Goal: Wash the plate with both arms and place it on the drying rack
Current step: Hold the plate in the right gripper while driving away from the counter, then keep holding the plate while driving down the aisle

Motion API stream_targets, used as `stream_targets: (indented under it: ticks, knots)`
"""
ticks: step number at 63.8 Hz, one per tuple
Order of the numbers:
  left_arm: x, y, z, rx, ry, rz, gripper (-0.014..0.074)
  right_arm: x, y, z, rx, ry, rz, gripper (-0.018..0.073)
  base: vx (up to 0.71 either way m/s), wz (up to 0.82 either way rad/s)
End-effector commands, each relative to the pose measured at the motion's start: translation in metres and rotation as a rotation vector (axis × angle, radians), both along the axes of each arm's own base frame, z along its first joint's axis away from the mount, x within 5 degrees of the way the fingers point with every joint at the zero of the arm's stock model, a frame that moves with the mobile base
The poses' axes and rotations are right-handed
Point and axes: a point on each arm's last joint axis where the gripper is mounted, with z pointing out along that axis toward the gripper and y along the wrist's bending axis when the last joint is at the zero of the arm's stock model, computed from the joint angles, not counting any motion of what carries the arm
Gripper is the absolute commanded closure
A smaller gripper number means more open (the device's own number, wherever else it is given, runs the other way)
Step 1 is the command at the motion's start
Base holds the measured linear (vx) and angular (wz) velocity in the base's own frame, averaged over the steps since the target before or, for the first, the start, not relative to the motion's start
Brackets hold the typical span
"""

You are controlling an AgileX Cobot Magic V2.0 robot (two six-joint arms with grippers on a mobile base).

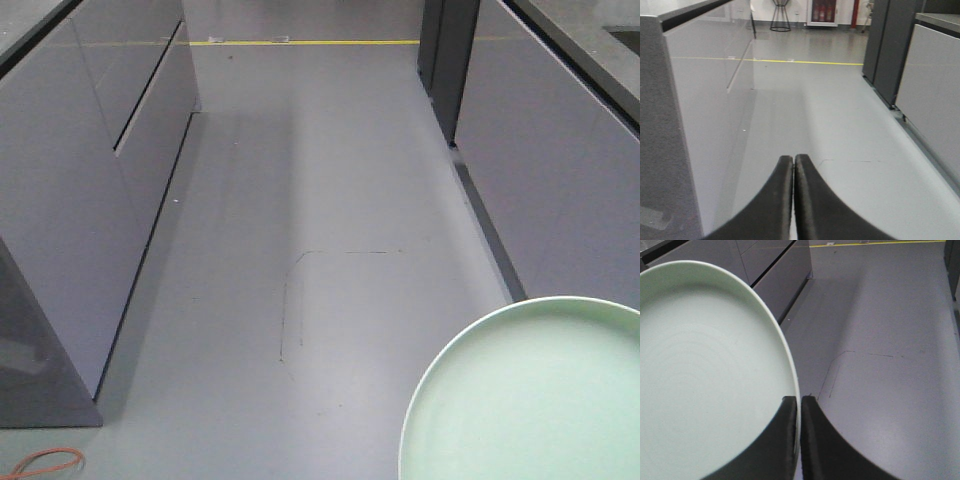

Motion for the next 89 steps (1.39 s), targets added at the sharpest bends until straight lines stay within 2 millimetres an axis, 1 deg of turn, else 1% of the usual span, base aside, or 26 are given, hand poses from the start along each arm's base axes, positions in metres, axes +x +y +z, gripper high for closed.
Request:
stream_targets:
  ticks: [1,30,89]
  knots:
    - [-0.0012,-0.0002,0.0161,-0.019,-0.112,-0.001,0.0603,0.0029,-0.0002,0.0138,0.028,-0.085,-0.016,0.0561,0.16,0.34]
    - [-0.0012,-0.0002,0.0161,-0.019,-0.112,-0.001,0.0603,0.0029,-0.0002,0.0138,0.028,-0.085,-0.016,0.0561,0.20,0.19]
    - [-0.0012,-0.0002,0.0161,-0.019,-0.112,-0.001,0.0603,0.0029,-0.0002,0.0138,0.028,-0.085,-0.016,0.0561,0.32,-0.01]
